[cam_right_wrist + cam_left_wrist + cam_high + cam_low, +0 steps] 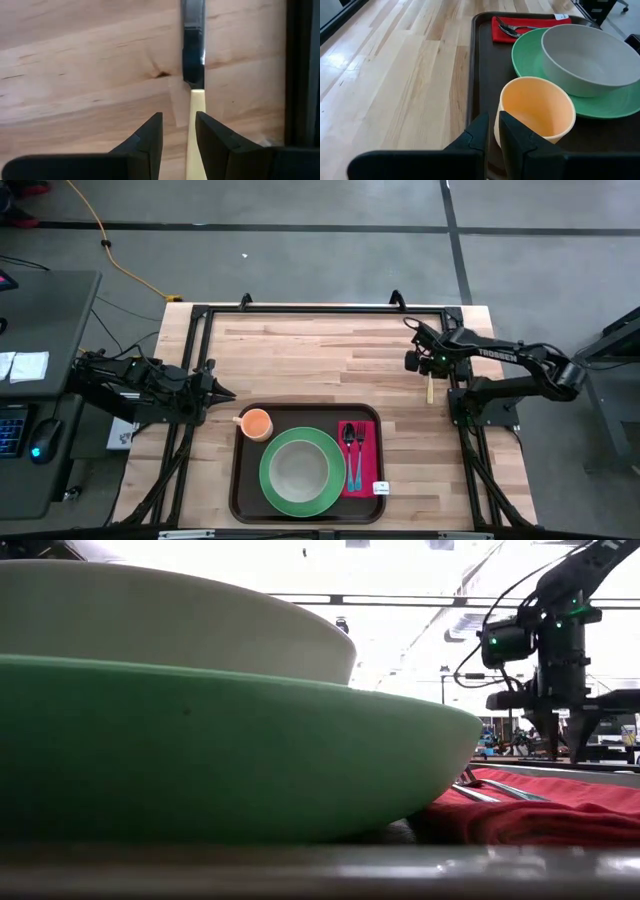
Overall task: Set up tray
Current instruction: Put the yellow knife to the right side of the blue fork on the red napkin
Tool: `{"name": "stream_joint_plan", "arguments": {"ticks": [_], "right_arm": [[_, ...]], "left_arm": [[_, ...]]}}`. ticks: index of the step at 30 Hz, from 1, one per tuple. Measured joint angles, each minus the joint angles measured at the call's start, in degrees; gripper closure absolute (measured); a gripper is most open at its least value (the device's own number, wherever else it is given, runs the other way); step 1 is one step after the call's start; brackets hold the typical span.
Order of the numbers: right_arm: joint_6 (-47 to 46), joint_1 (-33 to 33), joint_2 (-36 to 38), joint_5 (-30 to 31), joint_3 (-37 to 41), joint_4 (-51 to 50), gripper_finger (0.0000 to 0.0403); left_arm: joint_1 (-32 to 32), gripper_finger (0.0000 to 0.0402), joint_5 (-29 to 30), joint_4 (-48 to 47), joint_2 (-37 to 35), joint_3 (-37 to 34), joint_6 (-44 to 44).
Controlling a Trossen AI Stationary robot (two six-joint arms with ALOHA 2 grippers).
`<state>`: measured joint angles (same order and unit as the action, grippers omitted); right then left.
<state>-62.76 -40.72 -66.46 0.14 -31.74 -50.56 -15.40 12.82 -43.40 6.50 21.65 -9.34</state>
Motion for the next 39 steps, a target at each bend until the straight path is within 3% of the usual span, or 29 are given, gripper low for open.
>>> {"name": "stream_joint_plan", "arguments": {"ticks": [13, 20, 33, 39], "right_arm": [[5.67, -5.65, -0.2, 3.18, 1.54, 2.26, 0.0309], [8.11, -6.7, -4.97, -0.22, 1.31, 6.4, 0.0309], [15.42, -6.67, -16.86, 3.85, -9.58, 0.27, 0.0309], [15.43, -6.52, -17.97, 4.09, -10.63, -1.88, 0.0309]], "left_arm": [[-0.02, 0.0328, -0.02, 0.0, 0.0, 0.0, -1.52], [-0.01, 0.0328, -0.02, 0.0, 0.0, 0.01, -2.58], [0.0, 0.0328, -0.04, 0.0, 0.0, 0.0, -3.19], [0.0, 0.0328, -0.04, 0.0, 0.0, 0.01, -3.19]]}}
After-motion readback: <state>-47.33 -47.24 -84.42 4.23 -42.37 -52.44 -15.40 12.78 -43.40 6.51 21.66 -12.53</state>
